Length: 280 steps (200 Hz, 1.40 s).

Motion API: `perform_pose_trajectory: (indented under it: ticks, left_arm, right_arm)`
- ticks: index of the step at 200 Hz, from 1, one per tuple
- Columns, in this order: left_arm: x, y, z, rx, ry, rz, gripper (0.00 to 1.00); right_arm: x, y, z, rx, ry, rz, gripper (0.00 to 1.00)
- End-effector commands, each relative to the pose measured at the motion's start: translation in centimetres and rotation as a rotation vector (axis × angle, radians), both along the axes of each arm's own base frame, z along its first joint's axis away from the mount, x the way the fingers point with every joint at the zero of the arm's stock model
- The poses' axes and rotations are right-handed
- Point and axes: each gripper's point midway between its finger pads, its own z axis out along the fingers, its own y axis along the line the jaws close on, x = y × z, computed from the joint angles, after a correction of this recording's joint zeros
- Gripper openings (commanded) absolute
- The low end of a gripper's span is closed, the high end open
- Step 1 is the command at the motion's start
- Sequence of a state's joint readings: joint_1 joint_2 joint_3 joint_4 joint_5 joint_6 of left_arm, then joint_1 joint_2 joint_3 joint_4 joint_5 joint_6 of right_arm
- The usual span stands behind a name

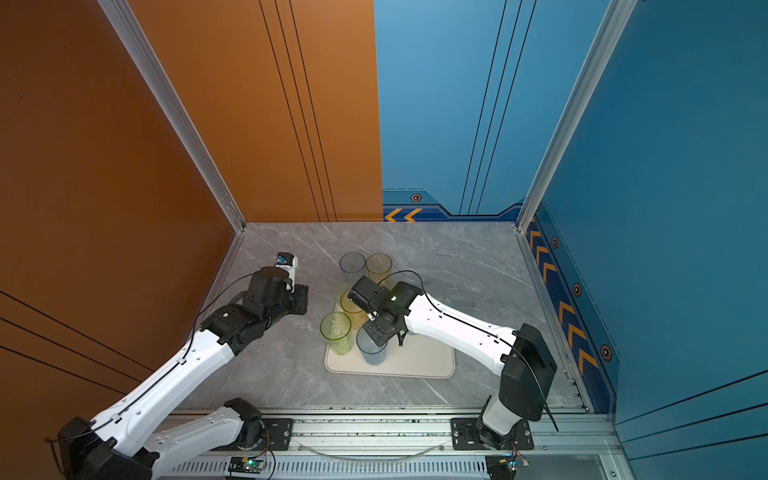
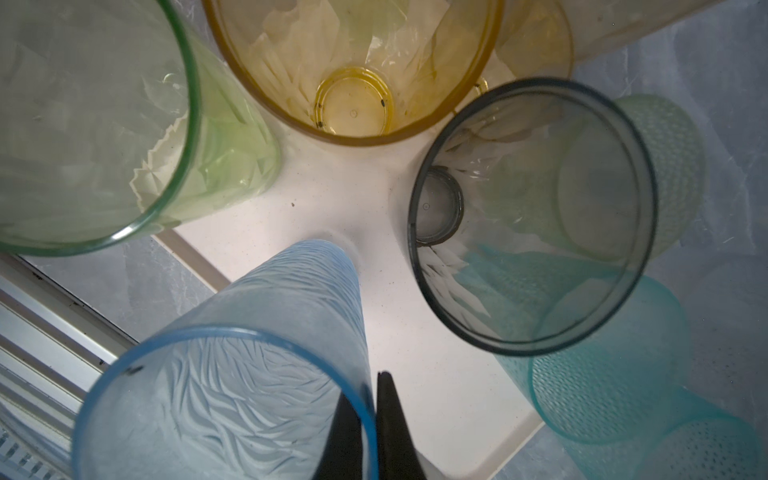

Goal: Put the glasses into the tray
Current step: 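Carry the light blue cup over the tray and lower it onto the near side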

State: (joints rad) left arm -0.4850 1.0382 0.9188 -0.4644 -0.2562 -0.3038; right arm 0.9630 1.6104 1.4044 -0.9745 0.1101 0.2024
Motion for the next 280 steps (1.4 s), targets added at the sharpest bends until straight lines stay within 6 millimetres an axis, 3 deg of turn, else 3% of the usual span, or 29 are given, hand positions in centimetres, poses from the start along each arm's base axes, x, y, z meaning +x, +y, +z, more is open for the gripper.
perform_pose_trajectory:
  ticks: [1, 101, 280]
  left_arm:
    - [0.0, -0.2, 0.8, -0.006, -0.002, -0.021, 0.32]
    - [0.1, 0.1, 0.6, -0.004, 0.007, -0.019, 0.32]
    - [0.1, 0.5, 0.1, 0.004, 0.022, -0.016, 0.32]
  right_arm:
    - [1.1, 0.8, 1.3, 0.031, -0.042, -0.01, 0.0]
    - [1.5, 1.4, -0.2, 0.022, 0.015, -0.013, 0.0]
    - [1.9, 2.0, -1.3, 0.057, 0.074, -0.049, 0.04]
